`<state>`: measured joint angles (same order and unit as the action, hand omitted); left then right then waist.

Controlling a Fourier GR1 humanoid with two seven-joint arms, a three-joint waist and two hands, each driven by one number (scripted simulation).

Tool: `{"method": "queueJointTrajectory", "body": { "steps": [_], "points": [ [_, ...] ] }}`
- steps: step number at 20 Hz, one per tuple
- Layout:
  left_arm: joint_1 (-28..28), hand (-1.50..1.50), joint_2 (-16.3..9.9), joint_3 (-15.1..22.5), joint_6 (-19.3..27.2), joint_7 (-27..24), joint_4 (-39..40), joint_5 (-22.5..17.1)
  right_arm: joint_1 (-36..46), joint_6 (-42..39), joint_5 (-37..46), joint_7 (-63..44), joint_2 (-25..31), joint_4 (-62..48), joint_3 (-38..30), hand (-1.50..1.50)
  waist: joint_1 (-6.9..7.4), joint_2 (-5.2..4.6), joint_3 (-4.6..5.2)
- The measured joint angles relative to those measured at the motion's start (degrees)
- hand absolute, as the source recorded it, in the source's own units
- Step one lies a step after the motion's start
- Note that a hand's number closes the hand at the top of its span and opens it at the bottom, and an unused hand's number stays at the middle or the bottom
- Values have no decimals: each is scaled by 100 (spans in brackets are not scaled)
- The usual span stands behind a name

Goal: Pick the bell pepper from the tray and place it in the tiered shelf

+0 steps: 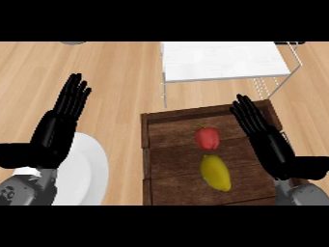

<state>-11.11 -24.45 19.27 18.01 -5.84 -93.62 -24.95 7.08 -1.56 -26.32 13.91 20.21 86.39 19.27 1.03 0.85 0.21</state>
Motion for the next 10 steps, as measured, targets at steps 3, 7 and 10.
{"method": "queueJointTrajectory", "body": {
  "steps": [3, 7, 10],
  "points": [
    [-9, 0, -30, 12, -6, 21, 179, 198, 224, 527, 366, -303, 49, 126, -130, -150, -68, -41, -9],
    [8, 0, -209, 127, 79, 160, 469, 524, 659, 1398, 549, -812, -54, 333, -487, 150, -164, -63, -52],
    [99, 0, -275, 159, 103, 219, 582, 589, 528, 1899, 850, -803, 151, 138, -790, 150, -343, -97, 15]
  ]
}}
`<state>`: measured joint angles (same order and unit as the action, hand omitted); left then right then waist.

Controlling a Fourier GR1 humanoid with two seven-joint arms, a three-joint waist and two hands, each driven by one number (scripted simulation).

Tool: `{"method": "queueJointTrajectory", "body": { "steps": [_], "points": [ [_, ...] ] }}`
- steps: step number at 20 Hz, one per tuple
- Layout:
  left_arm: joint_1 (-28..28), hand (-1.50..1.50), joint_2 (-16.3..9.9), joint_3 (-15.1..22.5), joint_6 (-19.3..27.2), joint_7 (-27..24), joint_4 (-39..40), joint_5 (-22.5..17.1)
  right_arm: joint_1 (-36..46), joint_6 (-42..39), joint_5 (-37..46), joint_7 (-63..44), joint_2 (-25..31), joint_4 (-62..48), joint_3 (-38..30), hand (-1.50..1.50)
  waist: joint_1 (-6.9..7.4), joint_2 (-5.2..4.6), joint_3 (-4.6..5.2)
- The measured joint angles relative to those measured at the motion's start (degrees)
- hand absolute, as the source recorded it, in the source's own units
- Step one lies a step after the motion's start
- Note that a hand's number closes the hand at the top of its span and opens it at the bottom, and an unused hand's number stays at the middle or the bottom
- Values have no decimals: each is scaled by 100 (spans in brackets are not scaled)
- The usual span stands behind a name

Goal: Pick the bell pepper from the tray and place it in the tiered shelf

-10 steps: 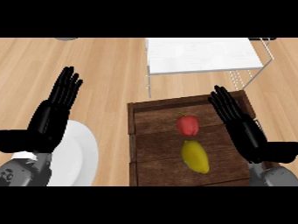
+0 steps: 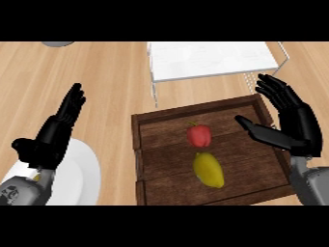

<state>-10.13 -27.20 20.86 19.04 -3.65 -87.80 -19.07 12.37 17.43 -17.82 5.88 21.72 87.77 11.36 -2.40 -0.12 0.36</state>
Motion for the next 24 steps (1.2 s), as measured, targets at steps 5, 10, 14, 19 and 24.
{"method": "queueJointTrajectory", "body": {
  "steps": [5, 10, 14, 19, 24],
  "points": [
    [19, 0, 29, 130, 56, 96, 178, 153, -251, 1866, 1415, 180, 150, -392, -289, -150, -27, 3, -3],
    [-191, 0, 248, 194, 10, 190, 440, 365, -645, 2806, 1898, 817, -405, -14, -291, -150, 108, 12, -27],
    [-174, 0, 366, 154, -90, 126, 567, 504, -856, 2517, 2256, 309, -179, 410, 117, -150, 169, 19, -27],
    [-248, 0, 494, 161, -82, 200, 648, 583, -855, 2164, 3245, -1246, 422, 1089, 807, -150, 177, 32, -15],
    [-439, 0, 592, 101, -125, 238, 847, 635, -374, 1440, 4179, -3215, 832, 1744, 1182, -150, 188, 39, -7]
  ]
}}
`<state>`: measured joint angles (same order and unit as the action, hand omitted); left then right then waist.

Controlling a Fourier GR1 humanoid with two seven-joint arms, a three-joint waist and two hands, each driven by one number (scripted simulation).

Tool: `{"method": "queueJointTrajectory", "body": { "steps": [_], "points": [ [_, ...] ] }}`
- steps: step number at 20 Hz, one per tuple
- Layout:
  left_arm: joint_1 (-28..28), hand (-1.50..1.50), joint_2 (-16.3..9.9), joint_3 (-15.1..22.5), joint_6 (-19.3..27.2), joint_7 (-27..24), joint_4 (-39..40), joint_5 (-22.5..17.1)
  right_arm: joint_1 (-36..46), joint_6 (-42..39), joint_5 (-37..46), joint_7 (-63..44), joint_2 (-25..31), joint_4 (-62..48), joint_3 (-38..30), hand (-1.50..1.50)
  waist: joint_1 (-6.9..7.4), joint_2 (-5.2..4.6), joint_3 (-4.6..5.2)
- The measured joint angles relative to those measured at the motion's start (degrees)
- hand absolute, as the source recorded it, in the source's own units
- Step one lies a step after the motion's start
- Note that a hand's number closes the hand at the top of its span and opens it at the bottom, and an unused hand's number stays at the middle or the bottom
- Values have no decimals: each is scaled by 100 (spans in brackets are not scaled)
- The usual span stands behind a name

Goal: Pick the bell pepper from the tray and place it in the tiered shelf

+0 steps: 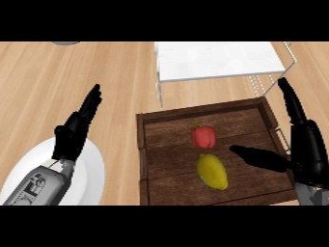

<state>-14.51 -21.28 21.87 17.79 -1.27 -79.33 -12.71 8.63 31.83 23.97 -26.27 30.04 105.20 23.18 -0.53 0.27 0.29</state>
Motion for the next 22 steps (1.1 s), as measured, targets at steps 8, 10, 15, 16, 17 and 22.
{"method": "queueJointTrajectory", "body": {
  "steps": [8, 10, 15, 16, 17, 22],
  "points": [
    [24, 0, -17, -49, -156, -90, 72, 15, 924, -2050, 863, -2728, 281, 640, 861, -150, 77, 13, 10],
    [3, 0, 12, -43, -172, -59, 77, 19, 1231, -2562, 974, -3258, 235, 698, 1037, -150, 92, 12, 8],
    [-2, 0, 30, -102, -170, 44, -8, 58, 1749, -3293, 1297, -3980, -284, 790, 1458, -150, 95, 9, -5],
    [45, 0, 52, -110, -171, -5, 21, 73, 1850, -3383, 1342, -4057, -410, 790, 1477, -150, 92, 5, -8],
    [28, 0, 120, -102, -150, -37, 79, 105, 1892, -3450, 1423, -4109, -531, 772, 1542, -150, 78, 2, -9],
    [74, 0, 98, -178, -230, -28, 7, 163, 2106, -3726, 1826, -4246, -1164, 598, 1660, -150, 69, -1, -16]
  ]
}}
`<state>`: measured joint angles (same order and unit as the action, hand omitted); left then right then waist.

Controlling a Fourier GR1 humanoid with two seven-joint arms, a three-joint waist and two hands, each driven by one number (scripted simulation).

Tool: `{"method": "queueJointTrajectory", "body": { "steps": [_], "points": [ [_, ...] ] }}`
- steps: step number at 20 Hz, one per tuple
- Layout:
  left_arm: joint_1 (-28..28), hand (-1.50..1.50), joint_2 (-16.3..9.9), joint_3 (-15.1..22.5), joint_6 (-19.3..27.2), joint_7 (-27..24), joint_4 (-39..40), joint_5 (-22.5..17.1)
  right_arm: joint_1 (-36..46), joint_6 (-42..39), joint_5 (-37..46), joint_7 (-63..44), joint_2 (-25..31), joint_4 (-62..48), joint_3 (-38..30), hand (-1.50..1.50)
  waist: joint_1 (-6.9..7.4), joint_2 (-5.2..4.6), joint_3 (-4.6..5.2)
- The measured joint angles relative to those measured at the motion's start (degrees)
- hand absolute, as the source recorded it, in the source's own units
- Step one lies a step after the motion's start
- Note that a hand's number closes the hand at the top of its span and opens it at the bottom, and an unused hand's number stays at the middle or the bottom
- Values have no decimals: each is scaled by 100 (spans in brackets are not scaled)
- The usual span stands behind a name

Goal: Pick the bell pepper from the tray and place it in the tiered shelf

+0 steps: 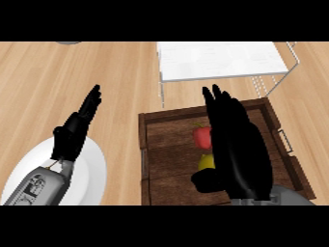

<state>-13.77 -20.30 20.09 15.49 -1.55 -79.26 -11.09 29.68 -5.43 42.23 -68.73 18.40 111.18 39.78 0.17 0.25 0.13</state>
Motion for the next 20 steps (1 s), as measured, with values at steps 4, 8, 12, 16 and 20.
{"method": "queueJointTrajectory", "body": {
  "steps": [4, 8, 12, 16, 20],
  "points": [
    [-16, 0, 35, -55, -30, 57, -3, 40, 100, -174, 365, 2, -400, -213, 27, -150, -13, -2, -3],
    [-4, 0, 70, -85, -53, 142, -117, 71, 18, -252, 783, 75, -751, -490, 20, -150, -13, -3, -6],
    [106, 0, 83, -137, -90, 98, -164, 127, -166, -357, 1079, 181, -1016, -602, -58, -150, -19, -7, -7],
    [108, 0, 154, -160, -128, 151, -183, 202, -338, -439, 1352, 331, -1231, -748, -227, -150, -21, -12, -10],
    [149, 0, 183, -228, -172, 174, -221, 247, -479, -525, 1582, 443, -1443, -907, -417, -150, -20, -15, -10]
  ]
}}
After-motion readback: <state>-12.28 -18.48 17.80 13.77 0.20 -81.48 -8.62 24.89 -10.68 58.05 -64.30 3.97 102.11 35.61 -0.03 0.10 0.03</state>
